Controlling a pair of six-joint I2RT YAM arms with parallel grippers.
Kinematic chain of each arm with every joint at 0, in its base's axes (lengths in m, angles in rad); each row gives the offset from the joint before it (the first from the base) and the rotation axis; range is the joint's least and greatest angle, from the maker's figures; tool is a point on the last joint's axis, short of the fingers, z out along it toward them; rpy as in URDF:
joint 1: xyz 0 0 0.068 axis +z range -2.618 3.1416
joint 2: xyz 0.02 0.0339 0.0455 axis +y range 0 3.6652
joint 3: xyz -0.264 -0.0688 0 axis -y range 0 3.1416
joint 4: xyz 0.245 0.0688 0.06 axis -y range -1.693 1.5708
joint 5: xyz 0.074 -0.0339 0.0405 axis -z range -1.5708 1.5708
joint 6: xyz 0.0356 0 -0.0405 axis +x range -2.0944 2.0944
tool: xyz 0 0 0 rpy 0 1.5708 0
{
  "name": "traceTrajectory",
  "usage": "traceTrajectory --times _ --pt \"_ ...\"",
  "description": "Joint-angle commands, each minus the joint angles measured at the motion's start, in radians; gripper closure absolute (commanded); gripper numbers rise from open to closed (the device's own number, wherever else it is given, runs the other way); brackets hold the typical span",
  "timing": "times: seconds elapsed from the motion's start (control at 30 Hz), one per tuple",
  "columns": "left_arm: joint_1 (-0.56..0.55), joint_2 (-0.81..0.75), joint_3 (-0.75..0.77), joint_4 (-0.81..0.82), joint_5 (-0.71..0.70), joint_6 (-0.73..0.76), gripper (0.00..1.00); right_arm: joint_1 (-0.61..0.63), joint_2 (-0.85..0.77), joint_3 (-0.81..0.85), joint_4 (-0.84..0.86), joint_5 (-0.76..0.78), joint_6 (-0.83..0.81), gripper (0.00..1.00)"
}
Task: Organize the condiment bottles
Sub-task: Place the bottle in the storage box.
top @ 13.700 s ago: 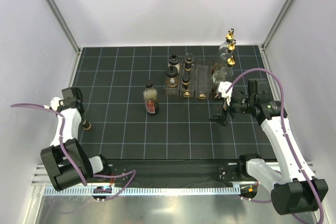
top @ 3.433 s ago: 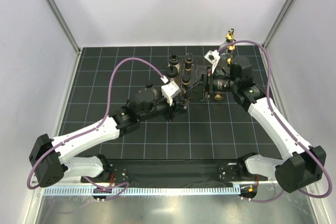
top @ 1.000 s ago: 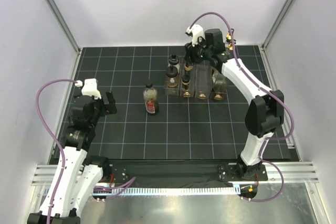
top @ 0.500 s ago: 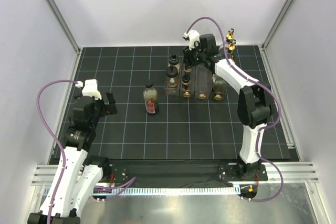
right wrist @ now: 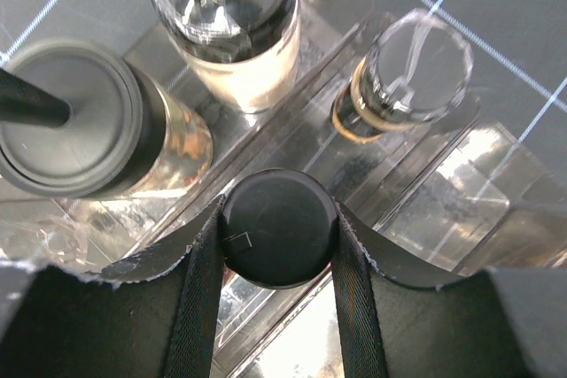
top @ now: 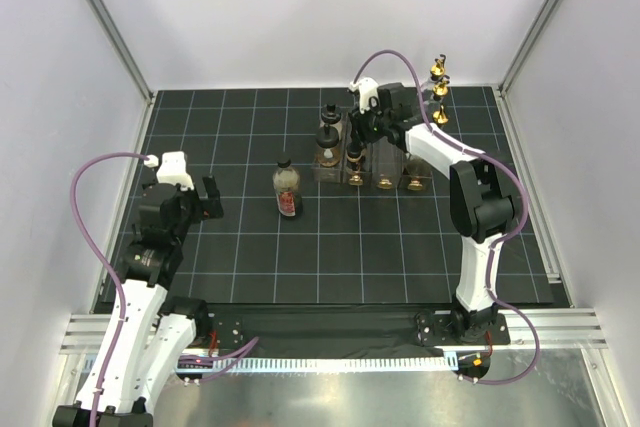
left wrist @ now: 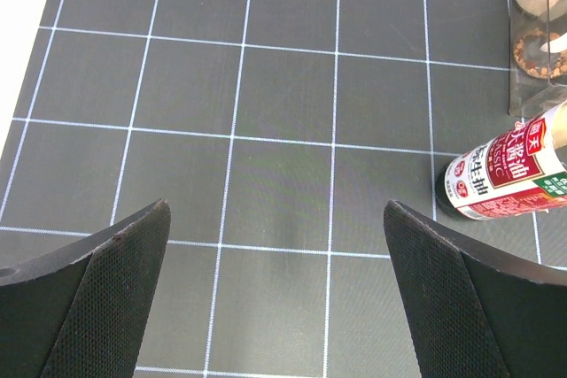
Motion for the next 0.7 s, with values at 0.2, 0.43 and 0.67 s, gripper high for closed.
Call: traceTrajectory --times 0.2,0.43,0.67 --pt "0.005 -0.001 -0.002 0.051 0.015 0.008 0.00 0.000 -0.015 -0.040 0.072 -0.008 -0.015 0.58" --pt "0.005 -0.003 0.000 0.053 0.021 0.008 0.00 0.000 -0.038 -0.054 0.064 -0.011 -0.022 0.41" --pt "0.006 -0.005 -0.002 0.053 0.024 0.007 0.00 0.000 -0.081 -0.066 0.064 -0.011 -0.018 0.29"
